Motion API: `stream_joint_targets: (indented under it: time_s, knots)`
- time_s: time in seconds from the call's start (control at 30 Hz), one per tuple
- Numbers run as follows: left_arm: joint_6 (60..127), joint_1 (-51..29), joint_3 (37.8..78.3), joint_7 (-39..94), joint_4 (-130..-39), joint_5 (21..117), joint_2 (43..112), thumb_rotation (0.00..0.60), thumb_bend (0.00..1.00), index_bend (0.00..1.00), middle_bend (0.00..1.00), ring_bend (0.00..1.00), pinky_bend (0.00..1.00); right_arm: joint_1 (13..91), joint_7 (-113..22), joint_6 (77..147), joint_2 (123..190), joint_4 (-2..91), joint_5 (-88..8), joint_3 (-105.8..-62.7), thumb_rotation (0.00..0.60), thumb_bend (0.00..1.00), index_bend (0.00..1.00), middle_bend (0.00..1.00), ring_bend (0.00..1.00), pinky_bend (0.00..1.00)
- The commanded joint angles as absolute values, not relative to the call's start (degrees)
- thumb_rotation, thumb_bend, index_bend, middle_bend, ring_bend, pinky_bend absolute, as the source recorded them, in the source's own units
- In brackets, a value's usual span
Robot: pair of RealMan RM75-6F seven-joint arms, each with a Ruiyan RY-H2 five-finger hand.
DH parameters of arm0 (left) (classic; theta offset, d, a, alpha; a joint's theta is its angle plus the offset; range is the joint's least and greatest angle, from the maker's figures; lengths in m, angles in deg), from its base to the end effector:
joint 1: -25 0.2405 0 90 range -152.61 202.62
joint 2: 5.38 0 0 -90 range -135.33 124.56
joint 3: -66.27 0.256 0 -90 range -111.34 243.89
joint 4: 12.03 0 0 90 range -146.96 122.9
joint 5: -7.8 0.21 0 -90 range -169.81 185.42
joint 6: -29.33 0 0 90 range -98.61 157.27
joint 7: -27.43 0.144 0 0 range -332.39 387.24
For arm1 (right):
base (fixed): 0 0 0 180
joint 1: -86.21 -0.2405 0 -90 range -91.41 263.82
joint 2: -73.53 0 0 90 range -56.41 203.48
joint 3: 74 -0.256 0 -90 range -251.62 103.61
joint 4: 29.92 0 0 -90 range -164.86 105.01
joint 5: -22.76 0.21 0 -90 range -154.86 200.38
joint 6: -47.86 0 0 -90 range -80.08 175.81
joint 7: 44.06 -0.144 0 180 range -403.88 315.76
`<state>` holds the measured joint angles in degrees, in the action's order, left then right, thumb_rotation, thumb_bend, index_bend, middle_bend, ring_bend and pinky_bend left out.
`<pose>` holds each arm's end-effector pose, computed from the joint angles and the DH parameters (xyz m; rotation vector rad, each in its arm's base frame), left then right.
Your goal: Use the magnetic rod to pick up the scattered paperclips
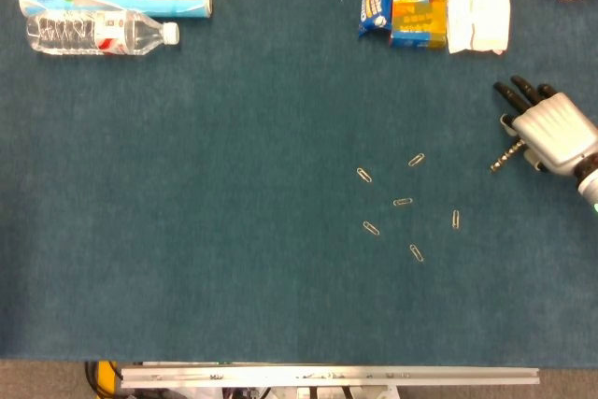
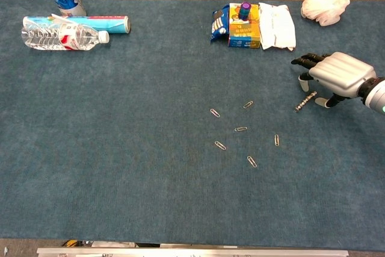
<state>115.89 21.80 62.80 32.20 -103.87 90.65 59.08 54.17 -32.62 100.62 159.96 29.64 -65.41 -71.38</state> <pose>-0.3222 0.1739 0.1660 -1.3287 -0.8523 -0.8150 -0.3058 -0.3127 0.0072 2.0796 -0.5682 0.4557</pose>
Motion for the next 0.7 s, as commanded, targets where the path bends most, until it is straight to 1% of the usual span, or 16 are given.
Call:
stream_joint_targets:
  time_s: [0.03, 0.7]
  knots:
    - [115.9, 21.8, 62.8, 32.2, -103.9, 90.7, 59.1, 0.600, 0.01, 0.43, 0.44, 0.26, 0.45, 54.2, -32.5, 100.7, 160.1, 29.5, -65.4, -71.4, 0.600, 0.26, 0.49, 0.09, 0.00, 0.25]
    - [115.9, 21.9, 62.8, 32.1, -103.9, 90.7, 59.0, 0.600, 0.01, 0.43, 0.44, 0.26, 0.45, 54.0, -31.6, 100.3, 160.9, 28.9, -64.7, -71.5, 0.600, 0.26, 0.50, 0.10, 0.00, 0.25]
